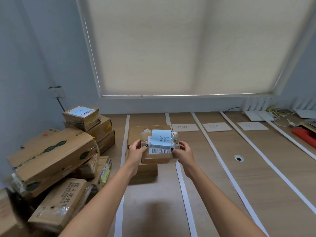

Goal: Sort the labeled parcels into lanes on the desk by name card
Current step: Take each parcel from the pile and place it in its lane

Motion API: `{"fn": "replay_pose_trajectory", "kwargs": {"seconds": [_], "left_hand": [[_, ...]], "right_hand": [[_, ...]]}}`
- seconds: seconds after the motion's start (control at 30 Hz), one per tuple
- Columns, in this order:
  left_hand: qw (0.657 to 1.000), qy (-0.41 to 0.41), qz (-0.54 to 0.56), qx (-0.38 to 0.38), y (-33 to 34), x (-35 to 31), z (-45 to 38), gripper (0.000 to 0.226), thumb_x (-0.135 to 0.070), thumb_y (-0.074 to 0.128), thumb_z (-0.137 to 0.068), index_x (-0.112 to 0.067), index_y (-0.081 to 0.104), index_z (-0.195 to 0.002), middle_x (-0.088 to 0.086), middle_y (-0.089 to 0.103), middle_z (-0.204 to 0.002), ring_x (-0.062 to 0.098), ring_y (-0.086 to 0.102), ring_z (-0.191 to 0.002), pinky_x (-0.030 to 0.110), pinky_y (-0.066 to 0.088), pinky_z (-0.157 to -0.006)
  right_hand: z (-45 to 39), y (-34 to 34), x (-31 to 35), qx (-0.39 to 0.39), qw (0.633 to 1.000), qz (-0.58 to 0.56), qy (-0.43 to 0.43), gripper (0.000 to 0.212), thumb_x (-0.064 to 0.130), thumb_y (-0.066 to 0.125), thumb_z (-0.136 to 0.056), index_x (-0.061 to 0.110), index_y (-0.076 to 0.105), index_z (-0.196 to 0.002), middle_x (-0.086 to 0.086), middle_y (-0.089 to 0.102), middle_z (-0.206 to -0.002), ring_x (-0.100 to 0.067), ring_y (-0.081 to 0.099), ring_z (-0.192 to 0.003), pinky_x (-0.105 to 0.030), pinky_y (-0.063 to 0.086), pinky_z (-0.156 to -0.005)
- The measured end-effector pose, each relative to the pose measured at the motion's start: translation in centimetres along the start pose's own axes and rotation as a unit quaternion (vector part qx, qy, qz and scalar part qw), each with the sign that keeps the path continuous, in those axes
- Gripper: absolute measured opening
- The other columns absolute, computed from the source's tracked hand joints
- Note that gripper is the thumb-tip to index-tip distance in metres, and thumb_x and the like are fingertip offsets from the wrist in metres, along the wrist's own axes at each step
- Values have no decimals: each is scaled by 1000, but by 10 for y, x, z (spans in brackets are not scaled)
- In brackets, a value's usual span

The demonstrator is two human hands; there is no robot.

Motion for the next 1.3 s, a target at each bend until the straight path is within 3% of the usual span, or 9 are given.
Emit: {"fn": "replay_pose_trajectory", "kwargs": {"seconds": [0.1, 0.17, 0.3, 0.47, 0.73, 0.83, 0.97, 1.13, 1.3], "left_hand": [[1000, -2, -3, 15, 2, 2, 3, 50, -7, 47, -96, -14, 35, -144, 8, 53, -133, 20, 59, -104, 33, 54, -77], [1000, -6, -4, 16, 3, 3, 4, 48, -9, 47, -96, -16, 37, -142, 5, 56, -129, 20, 60, -103, 35, 54, -76], [1000, -16, -4, 23, 7, 9, 2, 46, -10, 48, -96, -16, 40, -141, -4, 61, -107, 21, 63, -98, 32, 53, -73], [999, -25, -13, 36, 23, 18, -3, 46, -13, 48, -96, -17, 41, -141, 6, 60, -125, 22, 61, -105, 31, 52, -76], [994, -35, -72, 69, 79, 46, -9, 49, -16, 47, -97, -22, 34, -144, 5, 51, -137, 17, 55, -110, 24, 50, -79], [989, -41, -109, 95, 120, 62, -8, 59, -19, 50, -96, -27, 23, -147, 3, 40, -146, 19, 45, -124, 33, 43, -99], [985, -35, -130, 109, 197, 79, -13, 67, -17, 53, -94, -30, 18, -149, 0, 41, -146, 13, 43, -118, 26, 38, -95], [990, -51, -98, 89, 311, 108, -30, 69, -13, 56, -91, -31, 22, -148, 0, 46, -143, 23, 48, -126, 45, 40, -106], [992, -73, -75, 66, 414, 129, -33, 68, -8, 52, -91, -34, 22, -147, -9, 47, -131, 20, 50, -119, 40, 42, -104]], "right_hand": [[1, -2, -2, 5, 1000, 6, -4, 55, 5, 61, -84, 16, 44, -135, -6, 54, -125, -18, 55, -109, -25, 52, -77], [2, -3, -3, 8, 1000, 1, -3, 54, 5, 60, -85, 16, 44, -136, -7, 55, -125, -18, 55, -108, -24, 52, -73], [3, -6, -7, -4, 1000, 1, -1, 55, 4, 60, -84, 14, 46, -137, -9, 56, -126, -22, 56, -112, -36, 52, -88], [-3, -23, -13, -22, 1000, 10, 7, 54, 3, 58, -83, 14, 48, -135, -10, 56, -127, -24, 55, -115, -43, 50, -96], [-17, -77, -33, -48, 998, 22, 21, 57, 4, 61, -81, 13, 46, -136, -8, 54, -129, -20, 54, -113, -30, 49, -85], [-27, -116, -43, -63, 997, 27, 30, 59, 5, 62, -81, 15, 44, -136, -7, 52, -130, -21, 52, -115, -32, 48, -90], [-48, -187, -55, -81, 996, 39, 24, 53, 7, 65, -80, 15, 49, -129, -4, 55, -125, -15, 55, -107, -25, 44, -81], [-92, -300, -60, -58, 995, 75, 24, 52, 13, 75, -77, 10, 53, -123, -3, 59, -118, -11, 55, -103, -21, 43, -84], [-134, -393, -68, -31, 995, 90, 30, 49, 9, 74, -77, 14, 54, -122, -4, 58, -119, -4, 57, -96, -4, 46, -73]]}}
Point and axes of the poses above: each hand's wrist, its own z-axis away from the middle knuckle, its own y-axis out of the palm, x = y × z, the point moved 2 cm from there along -z, towards the middle knuckle
